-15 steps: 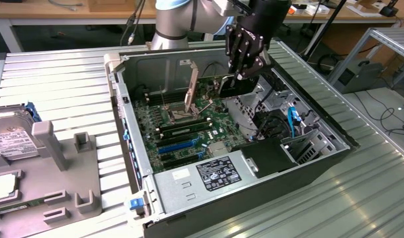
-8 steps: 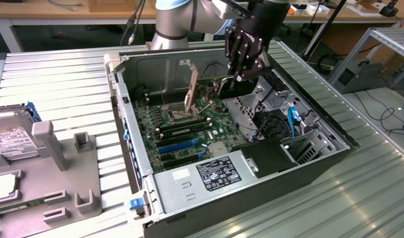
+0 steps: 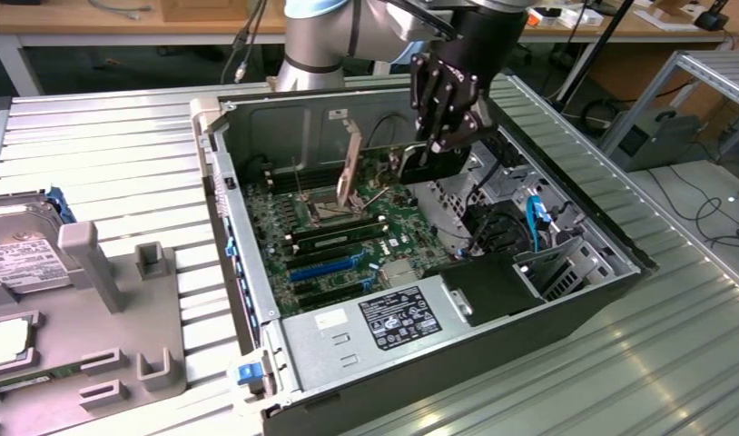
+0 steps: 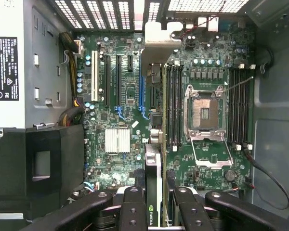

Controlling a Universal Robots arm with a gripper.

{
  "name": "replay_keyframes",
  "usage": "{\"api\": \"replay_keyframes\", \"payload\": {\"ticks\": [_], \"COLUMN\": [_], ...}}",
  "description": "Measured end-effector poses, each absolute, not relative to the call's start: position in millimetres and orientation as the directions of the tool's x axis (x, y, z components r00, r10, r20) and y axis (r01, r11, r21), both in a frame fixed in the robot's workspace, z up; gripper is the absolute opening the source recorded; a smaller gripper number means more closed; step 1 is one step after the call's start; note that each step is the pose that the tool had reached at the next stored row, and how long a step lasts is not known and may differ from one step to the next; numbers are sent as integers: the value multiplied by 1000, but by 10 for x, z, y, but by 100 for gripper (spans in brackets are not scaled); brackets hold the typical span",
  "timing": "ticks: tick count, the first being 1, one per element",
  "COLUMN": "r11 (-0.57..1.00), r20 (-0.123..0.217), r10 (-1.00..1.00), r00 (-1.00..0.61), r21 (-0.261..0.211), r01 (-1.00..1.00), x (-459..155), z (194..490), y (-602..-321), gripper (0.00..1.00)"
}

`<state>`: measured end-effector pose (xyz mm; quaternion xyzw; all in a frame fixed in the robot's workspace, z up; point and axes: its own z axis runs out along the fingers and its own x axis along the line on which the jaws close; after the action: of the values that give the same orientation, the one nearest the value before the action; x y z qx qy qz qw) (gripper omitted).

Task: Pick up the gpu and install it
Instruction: 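Insert the gpu into the slot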

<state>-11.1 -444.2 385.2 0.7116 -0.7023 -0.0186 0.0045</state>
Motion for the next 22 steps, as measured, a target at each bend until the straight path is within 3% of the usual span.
{"api": "replay_keyframes", "payload": {"ticks": [22], "r11": [-14], "r20": [-20], "r10": [-1000], "r00": [13], "r21": [33], "r01": [-999], "x": [-111], "z": [3696], "y": [-4442], "gripper": [27]}}
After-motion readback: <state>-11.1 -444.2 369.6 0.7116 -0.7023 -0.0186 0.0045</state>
